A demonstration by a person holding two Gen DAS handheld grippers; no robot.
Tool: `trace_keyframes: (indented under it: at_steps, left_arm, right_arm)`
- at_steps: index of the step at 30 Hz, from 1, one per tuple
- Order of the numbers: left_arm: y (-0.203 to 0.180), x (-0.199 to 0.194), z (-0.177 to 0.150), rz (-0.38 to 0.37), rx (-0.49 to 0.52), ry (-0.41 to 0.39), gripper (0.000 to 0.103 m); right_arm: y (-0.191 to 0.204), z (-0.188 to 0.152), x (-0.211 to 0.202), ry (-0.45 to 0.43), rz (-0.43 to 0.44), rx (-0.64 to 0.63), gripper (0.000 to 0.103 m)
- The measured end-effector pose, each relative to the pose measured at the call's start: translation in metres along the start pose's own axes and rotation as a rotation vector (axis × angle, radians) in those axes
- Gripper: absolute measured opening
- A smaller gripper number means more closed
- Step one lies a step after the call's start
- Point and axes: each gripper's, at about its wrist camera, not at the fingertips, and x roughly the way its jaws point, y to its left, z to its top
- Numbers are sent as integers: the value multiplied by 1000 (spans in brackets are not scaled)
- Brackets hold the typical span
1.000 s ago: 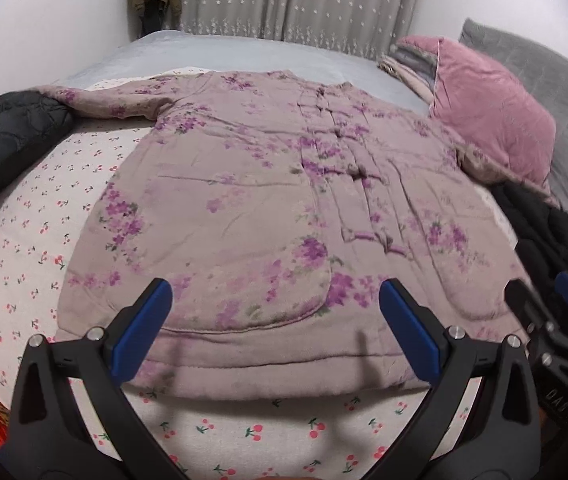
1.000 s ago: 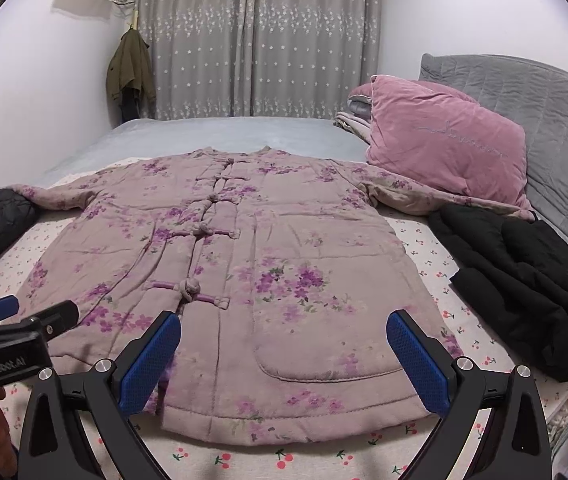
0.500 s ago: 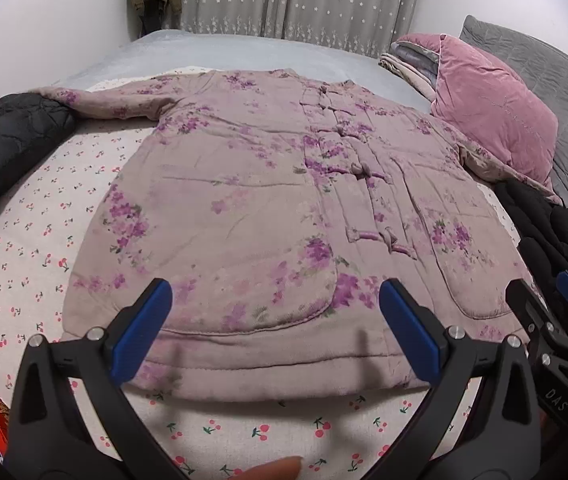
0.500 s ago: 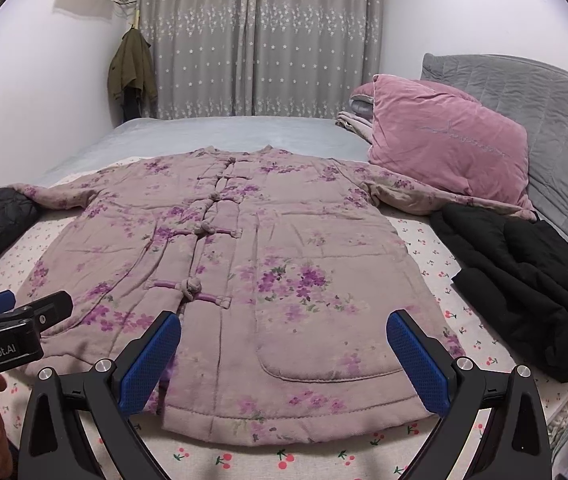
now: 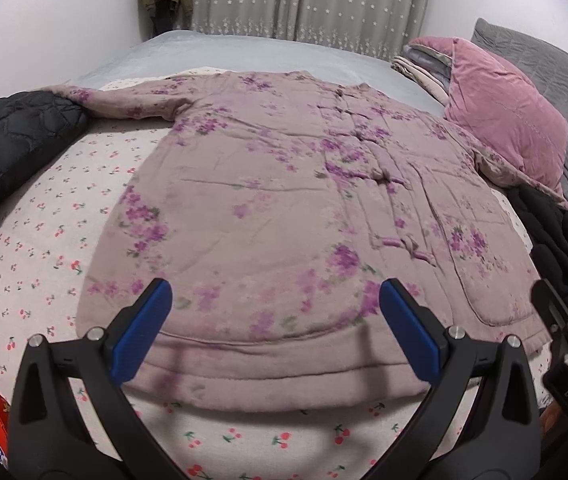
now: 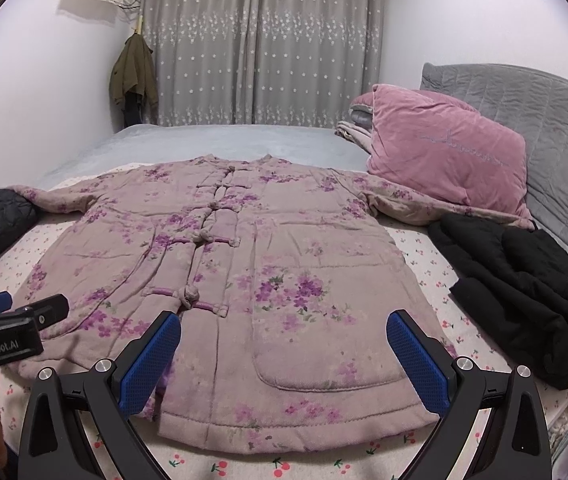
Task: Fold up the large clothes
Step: 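Grasp the jacket hem with both grippers and fold it toward the collar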
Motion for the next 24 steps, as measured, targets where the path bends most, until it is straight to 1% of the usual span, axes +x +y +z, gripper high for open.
trace_keyframes:
  at_steps: [2, 3, 5, 7, 10, 11, 14, 15, 17, 19, 20, 24]
  left_arm:
    - [11, -2, 3, 5, -22, -1, 103]
    - [23, -5, 5, 12, -47, -10, 103]
    - [42, -7, 7, 31, -83, -11, 103]
    - [61, -10, 4, 58, -91, -2, 102]
    - [87, -16, -7, 74, -85, 34, 98]
    - [95, -20, -11, 83, -78, 36, 98]
    - [117, -32, -25, 90, -65, 47, 97]
    - [122, -35, -30, 95, -52, 57, 97]
    - [131, -42, -39, 111, -17, 67, 97]
    - [137, -42, -50, 110, 21, 94, 97]
    - [137, -39, -56, 111, 47, 117, 97]
    - [128, -22, -72, 132, 137, 196, 97]
  right_arm:
    - [-7, 2, -5, -49, 15, 19, 103]
    - [-13, 2, -7, -47, 23, 36, 103]
    - [-26, 1, -2, 8, 22, 47, 103]
    - [-39, -1, 4, 67, 27, 68, 103]
    - [-67, -8, 1, 104, 37, 94, 103]
    - [-75, -11, 0, 117, 43, 121, 103]
    - [-112, -21, -6, 156, 17, 138, 103]
    - [-119, -25, -7, 177, 25, 161, 103]
    - [-135, -34, -7, 217, -28, 124, 102]
    - [-143, -43, -5, 263, -59, 76, 102]
    - [-145, -48, -5, 281, -70, 50, 102]
    - [-141, -71, 10, 415, -81, -37, 98]
